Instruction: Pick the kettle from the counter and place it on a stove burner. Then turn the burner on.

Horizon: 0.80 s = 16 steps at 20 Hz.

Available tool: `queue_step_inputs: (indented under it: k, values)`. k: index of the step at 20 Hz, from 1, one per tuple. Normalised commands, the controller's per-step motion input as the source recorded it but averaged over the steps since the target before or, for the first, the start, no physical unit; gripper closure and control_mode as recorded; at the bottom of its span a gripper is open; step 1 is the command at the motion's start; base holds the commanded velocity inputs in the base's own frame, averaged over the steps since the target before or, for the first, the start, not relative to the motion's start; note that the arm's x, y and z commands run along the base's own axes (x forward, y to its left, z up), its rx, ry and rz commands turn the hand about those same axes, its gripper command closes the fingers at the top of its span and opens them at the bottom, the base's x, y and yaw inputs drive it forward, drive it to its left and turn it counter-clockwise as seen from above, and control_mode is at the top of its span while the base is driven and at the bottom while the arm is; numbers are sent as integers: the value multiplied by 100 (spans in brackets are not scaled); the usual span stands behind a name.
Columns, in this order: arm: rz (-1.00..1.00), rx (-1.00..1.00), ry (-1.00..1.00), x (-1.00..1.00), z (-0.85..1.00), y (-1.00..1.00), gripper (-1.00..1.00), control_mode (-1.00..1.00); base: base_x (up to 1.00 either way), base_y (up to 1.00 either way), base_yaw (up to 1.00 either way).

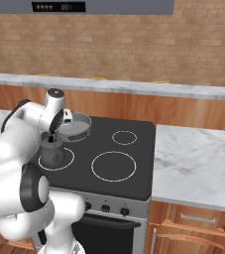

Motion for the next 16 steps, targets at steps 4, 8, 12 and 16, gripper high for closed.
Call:
queue_step_inputs:
  k: [4,8,12,16]
  values:
    - [0,0,0,17,-20,2,100,-100,0,0,0]
    - [0,0,0,13,-24,6,100,-100,0,0,0]
    - [0,0,0,15,-18,10,100,-100,0,0,0]
    - [0,0,0,17,-14,9,100,-100,0,0,0]
